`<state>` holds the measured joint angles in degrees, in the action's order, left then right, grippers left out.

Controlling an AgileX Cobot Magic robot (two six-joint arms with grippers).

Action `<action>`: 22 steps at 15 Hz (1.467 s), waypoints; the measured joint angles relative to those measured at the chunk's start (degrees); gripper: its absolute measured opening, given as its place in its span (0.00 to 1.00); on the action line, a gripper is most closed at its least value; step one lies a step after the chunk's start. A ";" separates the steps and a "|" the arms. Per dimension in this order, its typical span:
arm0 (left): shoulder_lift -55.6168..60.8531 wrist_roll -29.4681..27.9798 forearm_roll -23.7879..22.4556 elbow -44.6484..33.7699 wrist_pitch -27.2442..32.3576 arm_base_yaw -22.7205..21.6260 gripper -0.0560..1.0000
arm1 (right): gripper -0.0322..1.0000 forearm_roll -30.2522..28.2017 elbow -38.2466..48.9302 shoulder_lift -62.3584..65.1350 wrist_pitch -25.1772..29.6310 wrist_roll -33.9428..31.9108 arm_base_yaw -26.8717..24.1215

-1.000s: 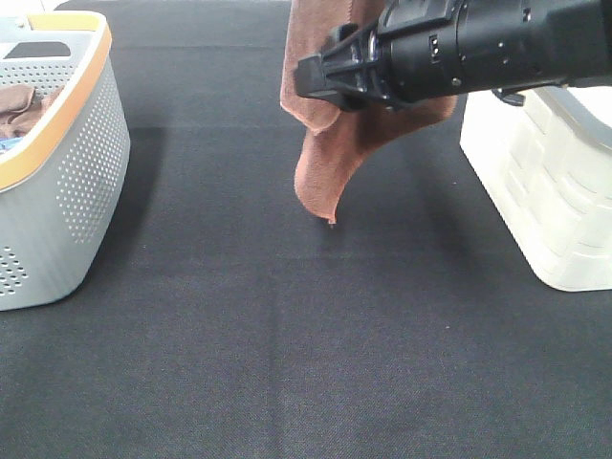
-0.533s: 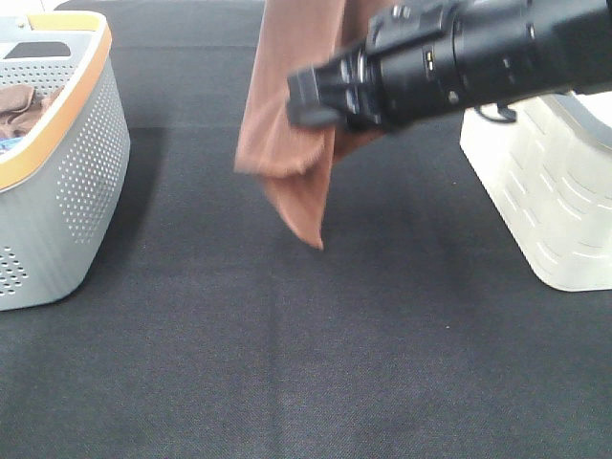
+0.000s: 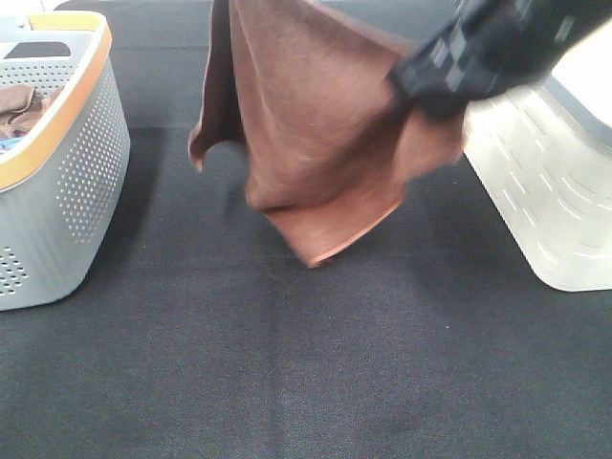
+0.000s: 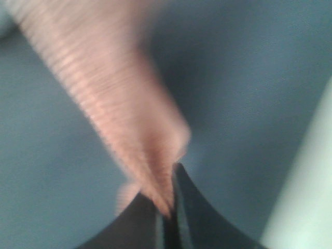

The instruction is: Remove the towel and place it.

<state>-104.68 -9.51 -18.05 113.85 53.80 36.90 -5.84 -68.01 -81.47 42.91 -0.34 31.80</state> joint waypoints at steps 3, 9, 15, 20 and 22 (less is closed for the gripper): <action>-2.18 -4.24 -7.16 0.00 0.92 0.00 0.05 | 0.03 -12.49 -6.07 -0.17 0.11 -5.44 0.00; -6.42 -9.00 -20.23 0.00 -9.80 -1.49 0.05 | 0.03 -31.05 -17.99 -10.77 -4.24 -8.48 0.00; -12.49 -17.93 -20.74 0.00 -34.15 -12.61 0.05 | 0.03 -35.29 -29.45 -25.38 -18.96 -11.63 -7.16; -20.97 -18.33 -17.13 0.00 -33.98 -14.21 0.05 | 0.03 -28.99 -29.51 -32.31 -21.26 -13.81 -11.40; -21.43 -18.28 -13.98 0.00 -30.31 -13.92 0.05 | 0.03 -25.50 -29.51 -33.23 -18.28 -11.75 -11.34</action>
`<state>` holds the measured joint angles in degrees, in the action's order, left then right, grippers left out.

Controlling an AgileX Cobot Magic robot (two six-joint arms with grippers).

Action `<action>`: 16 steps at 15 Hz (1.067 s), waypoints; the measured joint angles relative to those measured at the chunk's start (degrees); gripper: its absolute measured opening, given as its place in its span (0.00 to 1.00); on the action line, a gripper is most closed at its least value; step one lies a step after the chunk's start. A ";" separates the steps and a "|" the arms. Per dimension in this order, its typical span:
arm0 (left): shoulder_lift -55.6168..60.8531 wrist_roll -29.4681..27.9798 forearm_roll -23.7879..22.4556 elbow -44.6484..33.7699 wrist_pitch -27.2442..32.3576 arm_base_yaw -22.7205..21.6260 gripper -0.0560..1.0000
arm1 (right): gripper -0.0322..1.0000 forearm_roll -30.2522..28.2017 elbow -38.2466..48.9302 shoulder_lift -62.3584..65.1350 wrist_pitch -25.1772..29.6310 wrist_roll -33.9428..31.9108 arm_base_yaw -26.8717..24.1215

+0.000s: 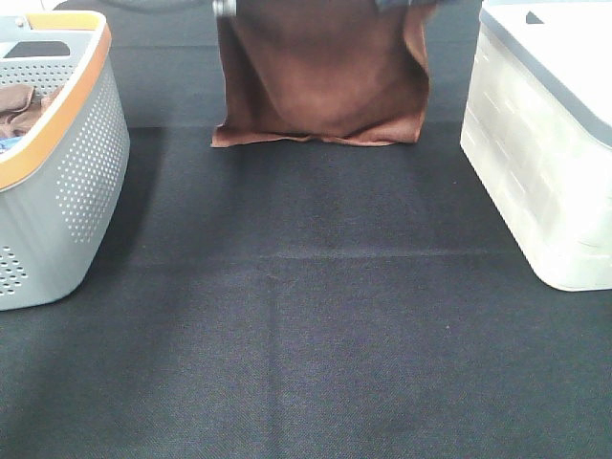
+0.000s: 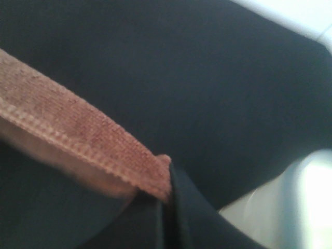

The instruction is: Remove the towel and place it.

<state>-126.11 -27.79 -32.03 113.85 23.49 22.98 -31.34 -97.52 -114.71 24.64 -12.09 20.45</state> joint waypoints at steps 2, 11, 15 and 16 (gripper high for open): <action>0.00 4.35 9.85 0.00 9.68 0.23 0.05 | 0.03 10.94 0.00 -1.32 6.65 9.22 0.00; -0.46 18.68 30.94 -2.81 41.83 -0.06 0.05 | 0.03 33.46 0.00 -1.32 35.24 17.99 -0.17; -0.46 18.85 34.95 -11.17 44.00 0.00 0.05 | 0.03 37.41 0.00 -1.32 41.48 18.33 0.00; -0.46 18.85 35.29 -13.24 44.00 0.00 0.05 | 0.03 38.67 0.11 -1.32 41.88 18.39 0.00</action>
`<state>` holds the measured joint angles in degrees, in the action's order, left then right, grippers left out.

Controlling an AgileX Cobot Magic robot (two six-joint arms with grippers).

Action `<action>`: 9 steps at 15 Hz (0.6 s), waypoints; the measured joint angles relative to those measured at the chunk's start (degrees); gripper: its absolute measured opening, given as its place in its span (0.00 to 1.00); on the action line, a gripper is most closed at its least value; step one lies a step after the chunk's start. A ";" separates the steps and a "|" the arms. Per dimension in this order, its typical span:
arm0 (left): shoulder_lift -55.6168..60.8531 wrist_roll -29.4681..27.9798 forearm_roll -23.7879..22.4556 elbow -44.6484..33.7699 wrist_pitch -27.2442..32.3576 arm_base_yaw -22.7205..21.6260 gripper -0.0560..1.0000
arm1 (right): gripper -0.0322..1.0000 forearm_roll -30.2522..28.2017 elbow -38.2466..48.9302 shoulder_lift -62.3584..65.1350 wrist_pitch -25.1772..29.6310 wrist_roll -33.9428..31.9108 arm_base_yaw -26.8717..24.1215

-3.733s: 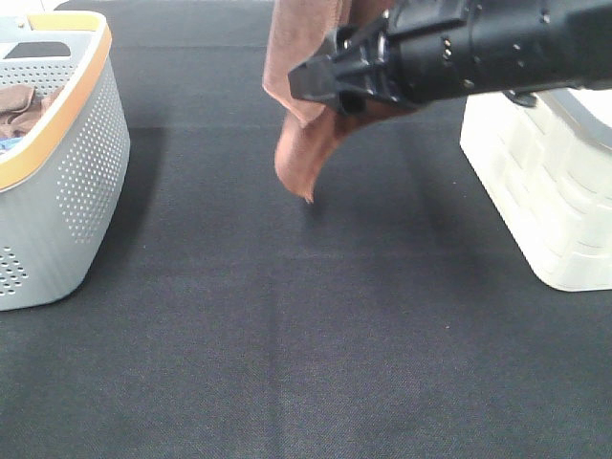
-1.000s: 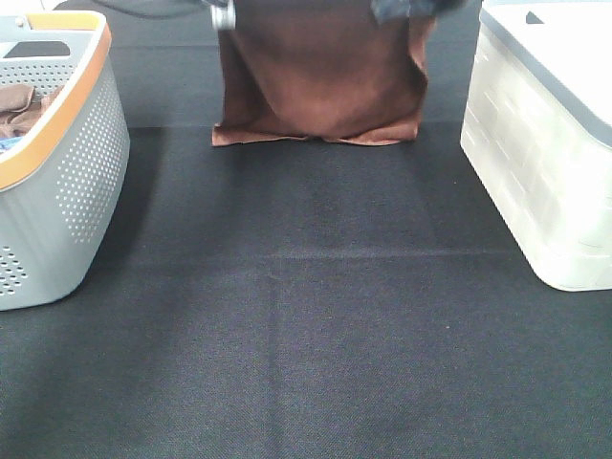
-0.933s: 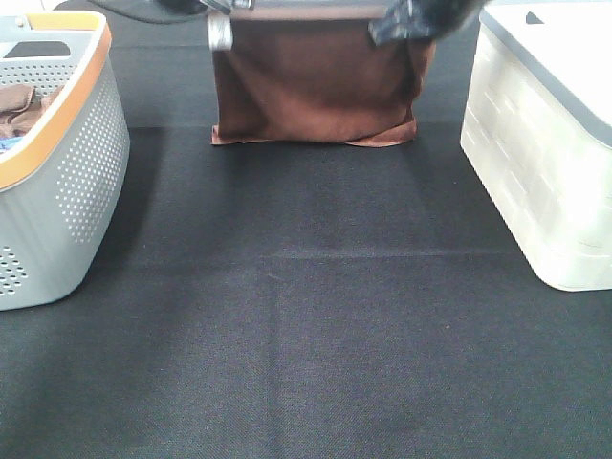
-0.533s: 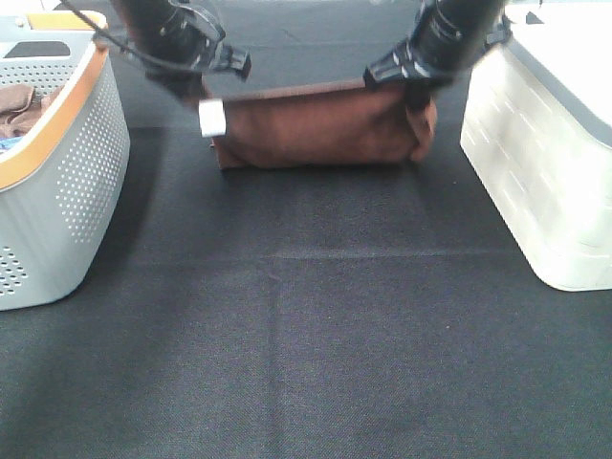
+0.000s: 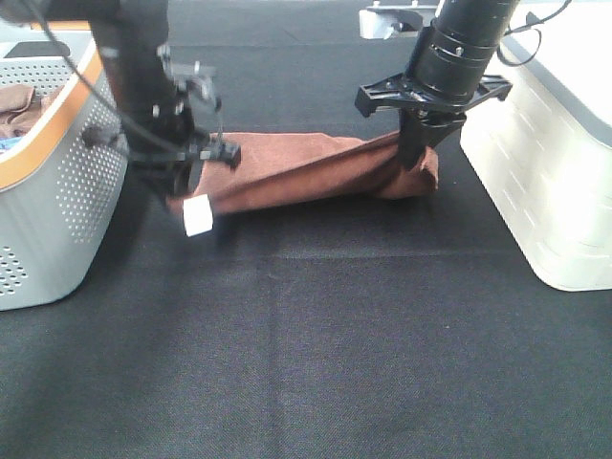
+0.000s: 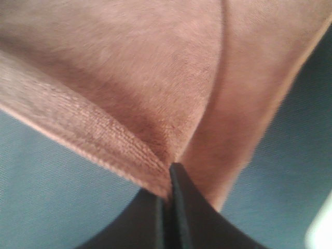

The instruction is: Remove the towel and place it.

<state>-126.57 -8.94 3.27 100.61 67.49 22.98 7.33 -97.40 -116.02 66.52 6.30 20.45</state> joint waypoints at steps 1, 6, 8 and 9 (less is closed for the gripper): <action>0.40 0.00 0.63 -2.81 -0.06 0.11 0.05 | 0.03 1.32 1.26 0.00 0.23 0.06 0.11; 1.38 0.00 0.57 -9.00 -0.06 3.55 0.05 | 0.03 1.09 11.12 0.00 -1.43 0.06 0.17; 1.38 0.00 0.46 -12.66 -0.17 6.19 0.05 | 0.03 1.15 15.87 0.06 -2.23 0.06 0.17; 1.38 -0.11 0.52 -14.04 -0.23 6.99 0.05 | 0.03 1.78 17.48 0.06 -2.46 0.06 0.17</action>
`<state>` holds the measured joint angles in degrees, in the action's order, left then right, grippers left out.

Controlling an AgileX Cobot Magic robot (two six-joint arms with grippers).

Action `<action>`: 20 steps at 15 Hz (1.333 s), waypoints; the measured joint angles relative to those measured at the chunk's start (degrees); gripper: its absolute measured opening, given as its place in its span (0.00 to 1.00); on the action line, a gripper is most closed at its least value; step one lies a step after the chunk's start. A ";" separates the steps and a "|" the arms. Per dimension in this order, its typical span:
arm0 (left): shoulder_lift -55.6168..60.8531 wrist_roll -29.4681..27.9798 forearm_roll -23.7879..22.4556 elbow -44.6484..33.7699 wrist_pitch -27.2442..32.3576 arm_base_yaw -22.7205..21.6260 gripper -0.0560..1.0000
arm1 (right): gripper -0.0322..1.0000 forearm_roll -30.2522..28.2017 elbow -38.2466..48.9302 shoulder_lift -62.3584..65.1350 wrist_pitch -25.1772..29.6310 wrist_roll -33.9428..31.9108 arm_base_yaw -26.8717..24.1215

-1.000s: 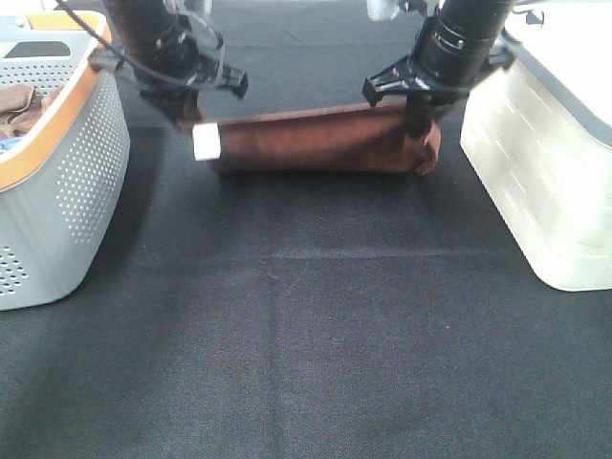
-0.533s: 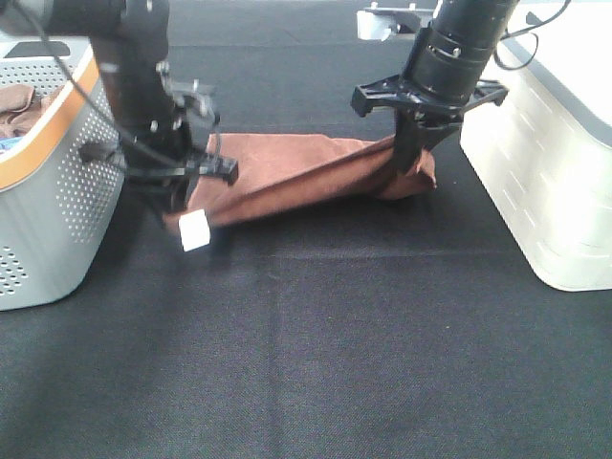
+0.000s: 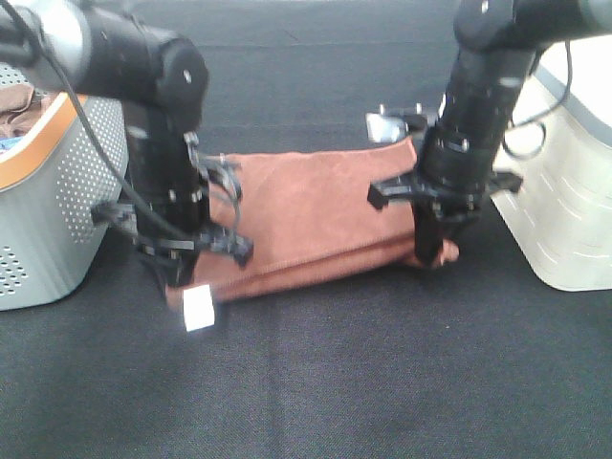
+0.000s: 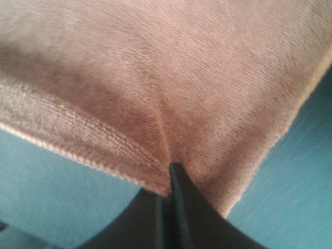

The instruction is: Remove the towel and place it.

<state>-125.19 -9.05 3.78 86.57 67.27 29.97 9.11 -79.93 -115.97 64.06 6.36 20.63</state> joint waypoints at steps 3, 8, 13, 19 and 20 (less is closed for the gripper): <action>0.00 -1.72 -0.97 -2.06 0.17 0.80 0.05 | 0.15 0.74 3.32 0.00 -1.03 -0.23 -0.06; 0.00 -3.27 -3.04 -2.12 1.55 0.74 0.59 | 0.77 -0.40 3.50 0.06 -0.06 -1.09 -0.34; 4.47 -1.26 -3.15 -2.23 1.72 0.74 0.76 | 0.84 -0.46 3.50 3.44 1.89 -1.09 -0.34; 22.17 -0.29 -4.87 0.86 1.78 0.74 0.76 | 0.84 -0.46 3.55 20.51 2.92 -1.09 -0.34; 25.10 -0.11 -6.25 0.86 1.83 0.74 0.76 | 0.84 -0.46 3.55 24.64 4.13 -1.09 -0.34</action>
<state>-100.10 -9.17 -2.46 87.43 69.10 30.71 8.65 -76.38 -91.33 68.18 5.27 20.28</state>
